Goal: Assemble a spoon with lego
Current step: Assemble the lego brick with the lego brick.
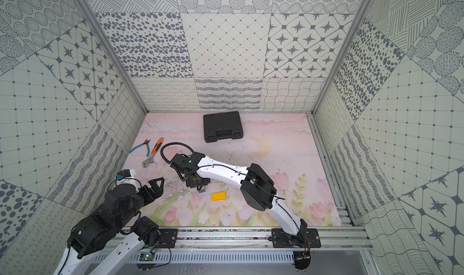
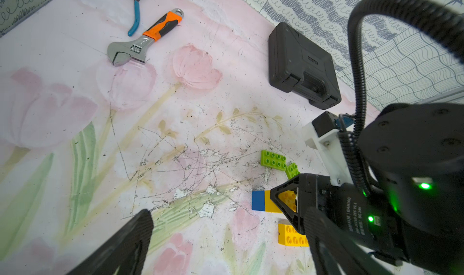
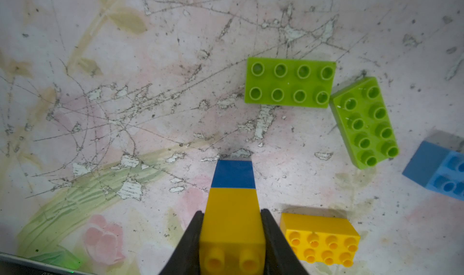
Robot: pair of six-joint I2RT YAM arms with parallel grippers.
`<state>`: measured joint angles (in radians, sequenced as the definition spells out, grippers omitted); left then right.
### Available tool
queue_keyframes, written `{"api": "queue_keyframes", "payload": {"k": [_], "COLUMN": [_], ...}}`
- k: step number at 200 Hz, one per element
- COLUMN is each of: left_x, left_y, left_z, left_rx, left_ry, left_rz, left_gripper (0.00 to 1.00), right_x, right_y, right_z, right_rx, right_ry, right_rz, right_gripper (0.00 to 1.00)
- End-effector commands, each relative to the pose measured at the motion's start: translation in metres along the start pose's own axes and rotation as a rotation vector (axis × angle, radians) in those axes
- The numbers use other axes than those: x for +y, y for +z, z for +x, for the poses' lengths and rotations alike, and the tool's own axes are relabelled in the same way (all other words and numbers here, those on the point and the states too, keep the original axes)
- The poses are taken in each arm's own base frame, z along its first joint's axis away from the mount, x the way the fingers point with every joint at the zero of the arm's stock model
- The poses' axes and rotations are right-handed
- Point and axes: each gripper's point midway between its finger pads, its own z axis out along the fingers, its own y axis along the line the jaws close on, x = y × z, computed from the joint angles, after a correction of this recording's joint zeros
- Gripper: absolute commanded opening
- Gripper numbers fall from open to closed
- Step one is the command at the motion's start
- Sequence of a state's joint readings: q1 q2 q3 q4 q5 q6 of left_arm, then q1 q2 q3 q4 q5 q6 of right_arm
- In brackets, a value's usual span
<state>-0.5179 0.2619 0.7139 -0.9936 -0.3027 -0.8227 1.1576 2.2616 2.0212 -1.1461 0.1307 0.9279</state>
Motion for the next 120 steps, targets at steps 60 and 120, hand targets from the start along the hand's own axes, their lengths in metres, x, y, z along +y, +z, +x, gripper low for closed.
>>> {"api": "queue_keyframes", "payload": {"k": [60,120], "left_x": [0.004,0.004], "left_y": [-0.004,-0.006], "left_z": [-0.003,-0.005], "left_rx": [-0.026,-0.032], "left_ry": [-0.004,-0.007], "left_rz": [-0.008,-0.006], "left_gripper": [0.97,0.98], "right_x": [0.000,0.013], "right_y": [0.036,-0.031], "right_z": [0.024,-0.009], "right_rx": [0.060,-0.099], "right_ry": [-0.042,-0.033], "right_rz": [0.024,-0.107], "right_gripper": [0.43,0.90]}}
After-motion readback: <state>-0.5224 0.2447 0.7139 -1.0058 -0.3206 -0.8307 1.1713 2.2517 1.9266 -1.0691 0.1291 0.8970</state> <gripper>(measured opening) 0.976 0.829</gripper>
